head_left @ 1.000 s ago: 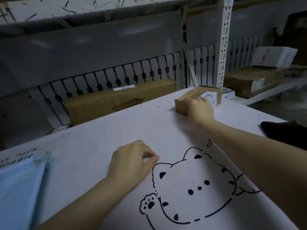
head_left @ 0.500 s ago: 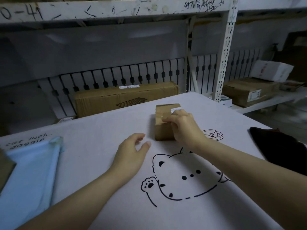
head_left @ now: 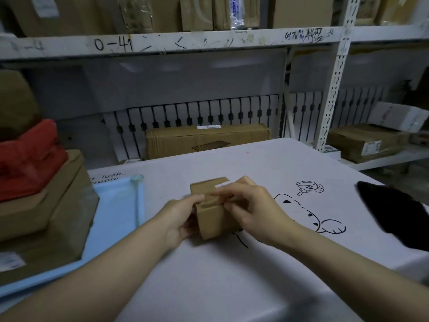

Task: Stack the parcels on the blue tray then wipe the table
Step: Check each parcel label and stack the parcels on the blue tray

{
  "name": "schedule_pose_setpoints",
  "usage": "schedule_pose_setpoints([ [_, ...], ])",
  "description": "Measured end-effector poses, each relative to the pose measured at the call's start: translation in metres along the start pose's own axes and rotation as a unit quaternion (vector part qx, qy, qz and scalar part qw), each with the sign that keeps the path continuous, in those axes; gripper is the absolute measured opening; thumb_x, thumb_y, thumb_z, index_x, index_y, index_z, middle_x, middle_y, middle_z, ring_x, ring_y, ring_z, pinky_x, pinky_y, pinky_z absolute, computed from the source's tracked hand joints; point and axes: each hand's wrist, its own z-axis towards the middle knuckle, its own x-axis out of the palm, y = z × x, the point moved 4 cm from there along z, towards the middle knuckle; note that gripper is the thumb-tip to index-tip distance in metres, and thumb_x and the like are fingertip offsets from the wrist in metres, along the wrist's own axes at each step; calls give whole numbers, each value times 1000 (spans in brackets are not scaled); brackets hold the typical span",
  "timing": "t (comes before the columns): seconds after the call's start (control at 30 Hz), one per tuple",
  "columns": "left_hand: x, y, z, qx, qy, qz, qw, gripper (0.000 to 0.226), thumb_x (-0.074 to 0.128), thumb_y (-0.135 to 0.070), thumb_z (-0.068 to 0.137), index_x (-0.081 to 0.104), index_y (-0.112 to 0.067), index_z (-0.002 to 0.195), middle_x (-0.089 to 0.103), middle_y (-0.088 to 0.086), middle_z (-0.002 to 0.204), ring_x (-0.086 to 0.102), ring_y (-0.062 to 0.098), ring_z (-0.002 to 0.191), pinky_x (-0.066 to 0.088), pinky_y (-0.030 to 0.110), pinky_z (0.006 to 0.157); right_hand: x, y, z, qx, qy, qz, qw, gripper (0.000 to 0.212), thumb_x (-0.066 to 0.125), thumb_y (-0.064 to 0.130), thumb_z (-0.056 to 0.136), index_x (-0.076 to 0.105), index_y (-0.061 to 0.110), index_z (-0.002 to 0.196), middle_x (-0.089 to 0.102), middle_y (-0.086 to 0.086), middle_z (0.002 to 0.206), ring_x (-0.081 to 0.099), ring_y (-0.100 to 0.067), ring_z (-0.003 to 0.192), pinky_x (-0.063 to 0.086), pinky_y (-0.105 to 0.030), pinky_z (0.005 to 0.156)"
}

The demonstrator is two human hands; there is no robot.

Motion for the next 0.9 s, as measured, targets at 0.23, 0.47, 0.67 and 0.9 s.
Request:
schedule_pose_setpoints([
  [0.23, -36, -10, -24, 65, -15, -61, 996, 63, 71, 0, 83, 45, -10, 140, 67, 17, 115, 67, 24, 93, 55, 37, 79, -7, 7, -10, 93, -105, 41, 989, 33, 66, 31, 94, 63, 32, 127, 58, 15, 119, 52, -3, 112, 41, -19, 92],
  [0.47, -41, -13, -45, 108, 27, -121, 986, 72, 68, 8, 83, 40, -18, 145, 70, 13, 115, 70, 25, 91, 55, 38, 70, 17, -7, -16, 287, -6, 213, 934, 65, 67, 55, 85, 54, 21, 140, 69, 3, 124, 69, -16, 106, 55, -38, 93],
  [0.67, -56, -14, -51, 124, 49, -145, 980, 71, 71, 3, 82, 42, -16, 144, 72, 13, 115, 71, 25, 97, 56, 39, 82, 20, 4, -14, 257, 15, 268, 929, 24, 61, 31, 95, 74, 16, 108, 78, -6, 104, 69, -23, 89, 50, -37, 82],
  [0.9, -66, -24, -55, 214, 58, -45, 974, 75, 73, 8, 78, 47, -21, 142, 67, -1, 125, 70, 18, 104, 56, 26, 78, 24, 2, -5, 217, -9, 258, 941, 43, 62, 14, 69, 73, 15, 110, 77, -5, 108, 69, -25, 102, 54, -41, 94],
])
